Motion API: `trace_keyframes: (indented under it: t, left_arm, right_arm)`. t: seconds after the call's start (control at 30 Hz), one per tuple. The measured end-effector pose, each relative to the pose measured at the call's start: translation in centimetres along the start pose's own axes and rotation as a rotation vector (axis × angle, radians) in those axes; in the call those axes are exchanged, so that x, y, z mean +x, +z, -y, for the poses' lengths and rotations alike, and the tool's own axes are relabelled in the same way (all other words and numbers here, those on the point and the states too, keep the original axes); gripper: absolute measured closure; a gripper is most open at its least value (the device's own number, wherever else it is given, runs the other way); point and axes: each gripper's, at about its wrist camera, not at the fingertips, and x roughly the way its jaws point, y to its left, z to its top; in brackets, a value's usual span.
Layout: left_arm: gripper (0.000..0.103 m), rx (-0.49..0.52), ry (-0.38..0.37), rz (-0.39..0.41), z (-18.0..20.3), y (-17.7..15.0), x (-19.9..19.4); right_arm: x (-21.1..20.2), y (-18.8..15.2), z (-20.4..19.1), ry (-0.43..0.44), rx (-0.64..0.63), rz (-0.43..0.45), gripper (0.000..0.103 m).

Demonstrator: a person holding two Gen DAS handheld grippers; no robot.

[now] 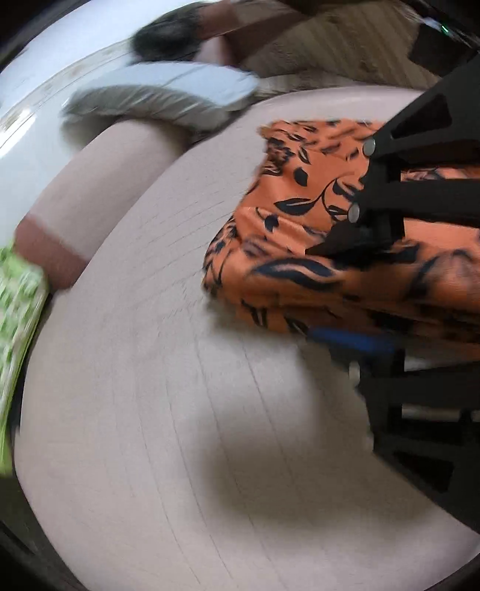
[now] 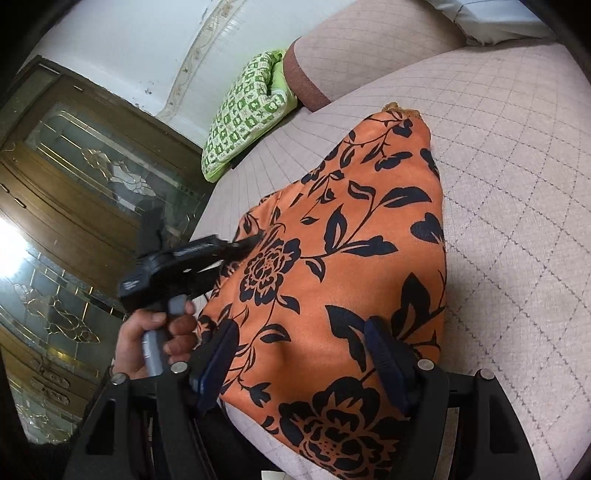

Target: Fold small clothes

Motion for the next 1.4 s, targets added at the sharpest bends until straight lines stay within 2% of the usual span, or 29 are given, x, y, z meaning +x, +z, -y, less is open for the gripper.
trace_keyframes:
  t: [0.03,0.07,0.1,0.2,0.23,0.27,0.3,0.33,0.37,0.4,0.43,0.53,0.6,0.67,0.77,0.83,0.9,0.97,1.03,1.1,1.17,1.3,1.37,1.4]
  left_arm:
    - [0.059,0.006,-0.014,0.048,0.2,-0.5,-1.7]
    - [0.051,0.028,-0.029,0.092,0.6,-1.2,-3.2]
    - [0.048,0.071,-0.027,0.123,1.3,-2.3,-4.9]
    - [0.045,0.170,-0.009,0.135,2.4,-6.1,-6.9]
    - [0.045,0.190,0.009,0.123,1.4,-6.8,-7.5]
    - [0.045,0.214,0.062,0.095,1.2,-7.7,-6.7]
    - [0.045,0.235,0.165,0.022,0.6,-8.8,-4.3]
    - [0.044,0.228,0.166,-0.021,-1.1,-9.0,-3.4]
    - [0.044,0.189,0.129,0.014,-1.9,-9.1,-3.5]
    - [0.046,0.187,0.129,0.009,-1.7,-8.8,-4.2]
    - [0.052,0.201,0.134,0.015,-1.0,-8.6,-5.1]
    - [0.052,0.283,0.174,0.090,0.9,-8.6,-7.3]
    - [0.050,0.311,0.180,0.129,1.7,-9.2,-8.9]
    - [0.040,0.304,0.184,0.147,1.9,-9.6,-9.6]
    - [0.040,0.309,0.193,0.175,2.2,-10.3,-10.3]
    - [0.039,0.316,0.198,0.170,2.8,-10.6,-9.5]
    - [0.039,0.313,0.202,0.163,2.7,-10.7,-9.1]
    - [0.038,0.304,0.204,0.155,2.9,-10.9,-8.3]
    - [0.038,0.301,0.226,0.125,2.4,-10.9,-7.6]
    - [0.038,0.305,0.252,0.093,1.9,-11.0,-6.8]
    - [0.038,0.301,0.254,0.093,1.3,-11.1,-6.8]
    - [0.038,0.271,0.232,0.112,0.8,-11.1,-7.6]
    - [0.030,0.276,0.232,0.124,0.6,-11.5,-7.8]
    - [0.028,0.285,0.257,0.118,0.6,-11.7,-7.4]
  right_arm:
    - [-0.8,0.1,-0.2,0.007,0.025,0.015,0.029]
    - [-1.4,0.1,-0.3,0.019,0.035,0.026,0.029]
    - [-1.9,0.0,-0.5,0.035,0.039,0.039,0.029]
    - [-1.7,-1.0,-1.2,0.068,0.014,0.014,0.028]
    - [-0.7,-1.5,-0.9,0.052,0.017,-0.030,0.026]
    - [0.5,-2.0,-0.3,0.018,0.024,-0.072,0.026]
    - [1.1,-2.3,0.4,0.012,0.042,-0.078,0.026]
    - [0.8,-2.3,0.5,0.030,0.073,-0.050,0.026]
    - [0.6,-2.2,0.3,0.036,0.092,-0.048,0.026]
    - [0.1,-2.0,-0.3,0.027,0.096,-0.047,0.026]
    - [-0.6,-1.9,-1.0,0.013,0.073,-0.036,0.026]
    - [-2.6,-2.2,-1.9,-0.012,0.023,0.016,0.026]
    - [-4.0,-2.9,-1.6,-0.043,0.042,0.051,0.026]
    - [-4.7,-3.3,-1.4,-0.074,0.037,0.061,0.026]
    - [-5.3,-3.2,-3.1,-0.141,-0.056,0.077,0.026]
    - [-4.9,-2.8,-4.4,-0.145,-0.108,0.087,0.026]
    - [-4.0,-2.3,-5.1,-0.116,-0.137,0.077,0.025]
    - [-1.6,-2.2,-4.0,-0.095,-0.113,0.018,0.020]
    - [2.1,-2.6,-0.9,-0.128,-0.002,-0.127,0.018]
    - [1.4,-2.7,-0.8,-0.099,0.015,-0.063,0.018]
    - [0.8,-2.3,-1.7,-0.130,0.018,-0.072,0.018]
    - [-0.5,-2.3,-4.4,-0.124,-0.122,-0.018,0.018]
    - [1.0,-3.0,-3.2,-0.121,-0.090,-0.075,0.018]
    - [2.1,-3.4,-2.1,-0.128,-0.057,-0.122,0.018]
